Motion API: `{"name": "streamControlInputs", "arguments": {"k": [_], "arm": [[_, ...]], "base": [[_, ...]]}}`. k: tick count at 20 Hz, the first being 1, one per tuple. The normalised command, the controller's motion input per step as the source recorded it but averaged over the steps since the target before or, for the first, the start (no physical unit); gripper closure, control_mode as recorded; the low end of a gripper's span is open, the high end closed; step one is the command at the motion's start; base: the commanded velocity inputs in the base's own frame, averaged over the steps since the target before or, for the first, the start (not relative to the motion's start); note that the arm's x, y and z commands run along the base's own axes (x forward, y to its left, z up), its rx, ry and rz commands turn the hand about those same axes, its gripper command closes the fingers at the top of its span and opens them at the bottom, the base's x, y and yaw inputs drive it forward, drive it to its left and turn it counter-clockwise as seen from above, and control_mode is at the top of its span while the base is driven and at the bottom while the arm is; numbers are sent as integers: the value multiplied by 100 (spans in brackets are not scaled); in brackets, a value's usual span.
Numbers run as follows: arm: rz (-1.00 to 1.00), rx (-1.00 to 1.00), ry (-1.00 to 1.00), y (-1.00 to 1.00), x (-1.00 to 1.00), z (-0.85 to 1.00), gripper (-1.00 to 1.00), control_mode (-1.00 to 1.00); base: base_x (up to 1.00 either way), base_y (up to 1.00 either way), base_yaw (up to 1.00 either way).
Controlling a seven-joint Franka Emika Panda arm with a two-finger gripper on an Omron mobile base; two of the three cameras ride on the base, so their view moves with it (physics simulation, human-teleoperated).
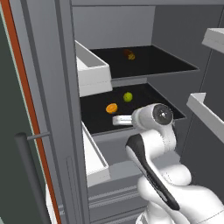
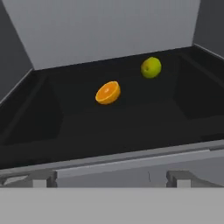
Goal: Place the orange in the correct fridge rack based on whether it is a fruit or vegetable. Finally, close the fridge door.
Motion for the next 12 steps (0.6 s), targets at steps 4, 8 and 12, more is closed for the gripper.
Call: {"name": "streamControlInputs", "arguments": {"k": [4, 8, 12], "arm": [[-5, 5, 0, -59, -64, 6, -100, -100], [-6, 0, 7, -8, -4, 1, -100, -100], [0, 0, 9, 0, 5, 0, -100, -100]], "base": [[0, 0, 0], [0, 0, 0], [0, 0, 0]]}}
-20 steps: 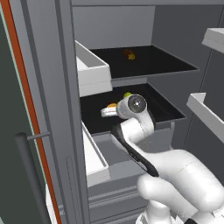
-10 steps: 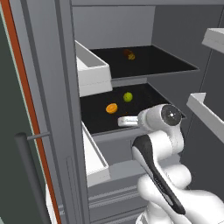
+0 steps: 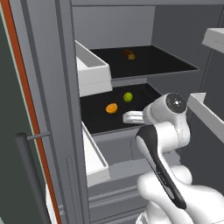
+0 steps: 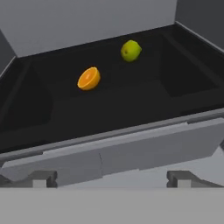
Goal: Place the orange in the correct fridge rack based on whether it is a fruit or vegetable. Finally, close the fridge door.
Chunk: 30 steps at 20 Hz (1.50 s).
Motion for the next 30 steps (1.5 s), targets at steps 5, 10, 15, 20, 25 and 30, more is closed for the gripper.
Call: {"name": "streamControlInputs", "arguments": {"k": [5, 10, 15, 20, 25, 30], "arm": [[0, 0, 1, 1, -12, -2, -100, 100], [0, 0, 0, 0, 0, 0, -100, 100], [0, 0, 0, 0, 0, 0, -100, 100], [0, 0, 0, 0, 0, 0, -100, 100], [0, 0, 0, 0, 0, 0, -100, 100], [0, 0, 0, 0, 0, 0, -100, 100]], "base": [[-39, 4, -2], [-97, 5, -9], [-51, 14, -4], [-22, 18, 4], [-44, 8, 6], [-49, 6, 5]]}}
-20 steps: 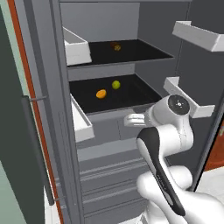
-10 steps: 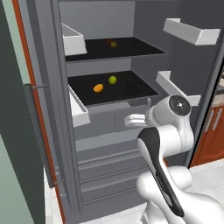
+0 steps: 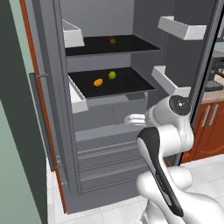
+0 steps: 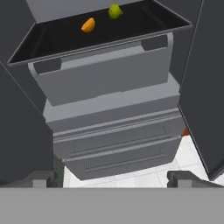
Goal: Place the orange in the correct fridge rack based on whether it is a fruit or vegetable. Finally, close the fridge door.
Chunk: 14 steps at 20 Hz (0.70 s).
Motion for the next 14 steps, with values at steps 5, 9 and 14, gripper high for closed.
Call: {"name": "streamControlInputs", "arguments": {"k": [5, 9, 14], "arm": [[0, 0, 0, 0, 0, 0, -100, 100], [0, 0, 0, 0, 0, 0, -100, 100], [0, 0, 0, 0, 0, 0, -100, 100]], "base": [[-16, 20, 4], [0, 33, 3], [0, 31, 2]]}}
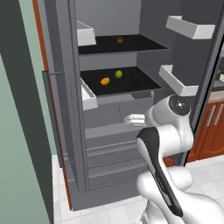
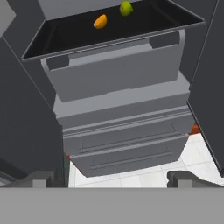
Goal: Place the orange in the correct fridge rack based on whether it is a fruit or vegetable. Finally, close the fridge door.
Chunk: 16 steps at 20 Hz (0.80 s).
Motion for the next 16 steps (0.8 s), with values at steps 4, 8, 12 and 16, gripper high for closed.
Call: {"name": "streamControlInputs", "arguments": {"k": [4, 8, 12, 16], "arm": [[0, 0, 0, 0, 0, 0, -100, 100], [0, 0, 0, 0, 0, 0, -100, 100], [5, -1, -13, 14, -45, 4, -100, -100], [13, -18, -39, 68, -100, 48, -100, -100]], "base": [[0, 3, 0], [0, 0, 0], [0, 0, 0], [0, 0, 0]]}}
